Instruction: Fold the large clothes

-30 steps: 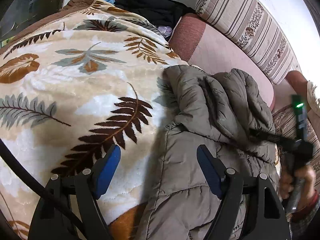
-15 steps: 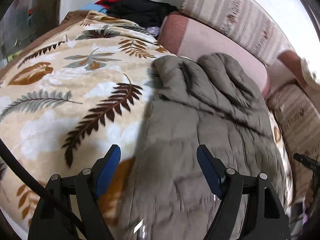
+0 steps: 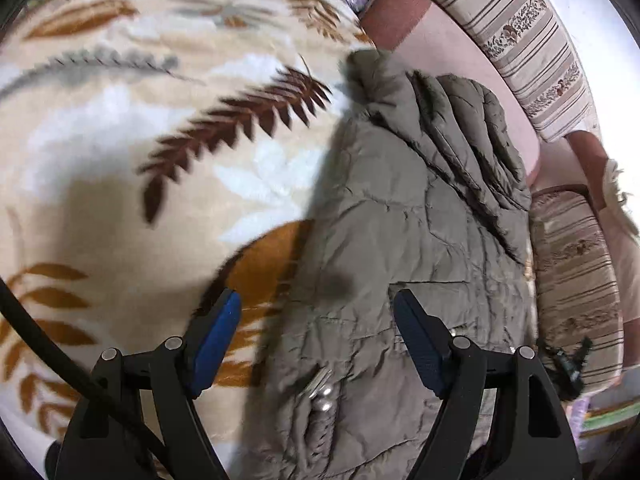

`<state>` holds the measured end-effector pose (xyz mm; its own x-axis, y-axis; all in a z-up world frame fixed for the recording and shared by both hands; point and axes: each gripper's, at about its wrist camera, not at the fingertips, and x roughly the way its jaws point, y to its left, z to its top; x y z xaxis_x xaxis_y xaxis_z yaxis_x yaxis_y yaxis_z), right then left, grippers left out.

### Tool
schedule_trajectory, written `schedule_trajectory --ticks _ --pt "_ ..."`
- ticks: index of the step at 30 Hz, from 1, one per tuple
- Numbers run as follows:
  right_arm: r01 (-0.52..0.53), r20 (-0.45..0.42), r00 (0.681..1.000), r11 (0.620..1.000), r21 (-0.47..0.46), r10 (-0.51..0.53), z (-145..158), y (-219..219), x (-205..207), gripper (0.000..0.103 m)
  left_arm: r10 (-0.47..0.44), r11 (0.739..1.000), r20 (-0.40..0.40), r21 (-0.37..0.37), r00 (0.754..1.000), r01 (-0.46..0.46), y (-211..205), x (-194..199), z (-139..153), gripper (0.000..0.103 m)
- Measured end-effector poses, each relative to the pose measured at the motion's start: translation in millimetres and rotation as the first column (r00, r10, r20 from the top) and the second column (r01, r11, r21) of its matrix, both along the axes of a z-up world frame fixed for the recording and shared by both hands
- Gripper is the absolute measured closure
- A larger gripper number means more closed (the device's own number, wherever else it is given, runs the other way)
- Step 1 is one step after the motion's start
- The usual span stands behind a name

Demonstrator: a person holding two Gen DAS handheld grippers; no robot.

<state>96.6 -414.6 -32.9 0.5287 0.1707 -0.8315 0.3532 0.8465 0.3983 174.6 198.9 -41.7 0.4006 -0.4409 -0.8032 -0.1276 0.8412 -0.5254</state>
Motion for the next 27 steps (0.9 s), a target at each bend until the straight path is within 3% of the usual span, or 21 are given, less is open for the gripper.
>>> schedule_trajectory --ticks 3,10,14,18,22,24,27 --pt "0.002 0.008 1.0 0.993 0.12 -0.003 -13.6 -4.6 3.1 0.015 -0.022 0.998 -0.045 -0.056 0.999 0.019 -5.2 11.8 -16.7 0.026" --pt "-0.031 0.025 0.999 0.957 0.29 0.025 -33.2 -2.9 5.3 0.014 -0.086 0.988 -0.032 -0.133 0.996 0.081 -17.1 7.3 -20.8 0.025" --pt "-0.075 0.022 0.997 0.949 0.305 0.071 -33.7 3.8 1.1 0.014 -0.097 0.977 -0.002 -0.189 0.995 0.095 -16.6 -17.2 -22.9 0.025" --pt "-0.09 0.019 0.996 0.933 0.349 0.089 -33.9 6.7 -10.6 0.014 -0.097 0.946 0.019 -0.31 0.995 0.098 -14.6 -48.9 -27.5 0.025" --pt "-0.104 0.015 0.994 0.917 0.385 0.106 -36.0 6.6 -22.8 0.014 -0.116 0.926 0.05 -0.356 0.992 0.127 -22.5 -71.0 -25.1 0.025" --pt "-0.124 0.011 0.991 0.914 0.386 0.13 -36.2 11.0 -27.7 0.014 -0.152 0.894 0.068 -0.416 0.986 0.167 -32.4 -77.9 -23.9 0.025" --pt "-0.166 0.007 0.984 0.915 0.368 0.176 -34.5 22.3 -38.5 0.014 -0.202 0.882 0.078 -0.419 0.976 0.216 -51.7 -83.1 -24.7 0.025"
